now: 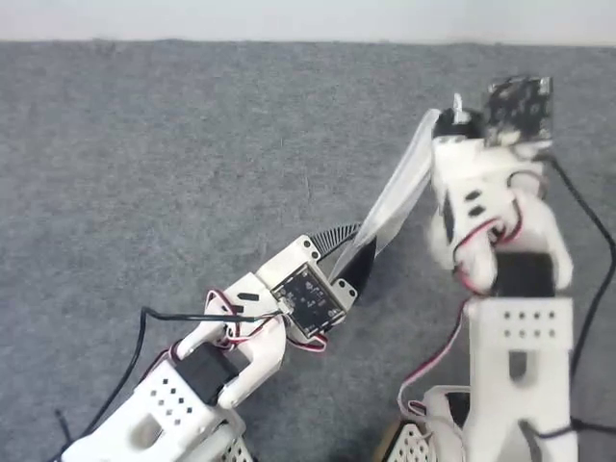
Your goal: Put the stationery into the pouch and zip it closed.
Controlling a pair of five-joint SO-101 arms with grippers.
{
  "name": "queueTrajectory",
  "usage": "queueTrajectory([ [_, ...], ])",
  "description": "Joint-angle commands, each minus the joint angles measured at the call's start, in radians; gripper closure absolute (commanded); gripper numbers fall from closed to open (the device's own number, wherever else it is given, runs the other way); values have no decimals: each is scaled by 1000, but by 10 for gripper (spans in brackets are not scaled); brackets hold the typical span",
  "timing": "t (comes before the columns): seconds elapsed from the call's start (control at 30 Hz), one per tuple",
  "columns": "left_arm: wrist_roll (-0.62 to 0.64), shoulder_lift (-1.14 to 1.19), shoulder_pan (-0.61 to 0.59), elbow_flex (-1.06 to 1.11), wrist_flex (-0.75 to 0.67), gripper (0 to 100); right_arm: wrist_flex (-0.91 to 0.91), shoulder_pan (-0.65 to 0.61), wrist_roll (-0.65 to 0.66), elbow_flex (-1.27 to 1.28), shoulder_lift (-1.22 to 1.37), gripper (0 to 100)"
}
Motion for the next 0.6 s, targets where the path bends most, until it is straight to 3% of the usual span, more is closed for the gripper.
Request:
queueTrajectory([
  [0.0, -17, -20, 3, -33, 20, 991, -39, 70, -43, -126, 105, 991],
  [0.57, -18, -20, 3, -36, 17, 989, 5, 42, -61, -193, 217, 990],
])
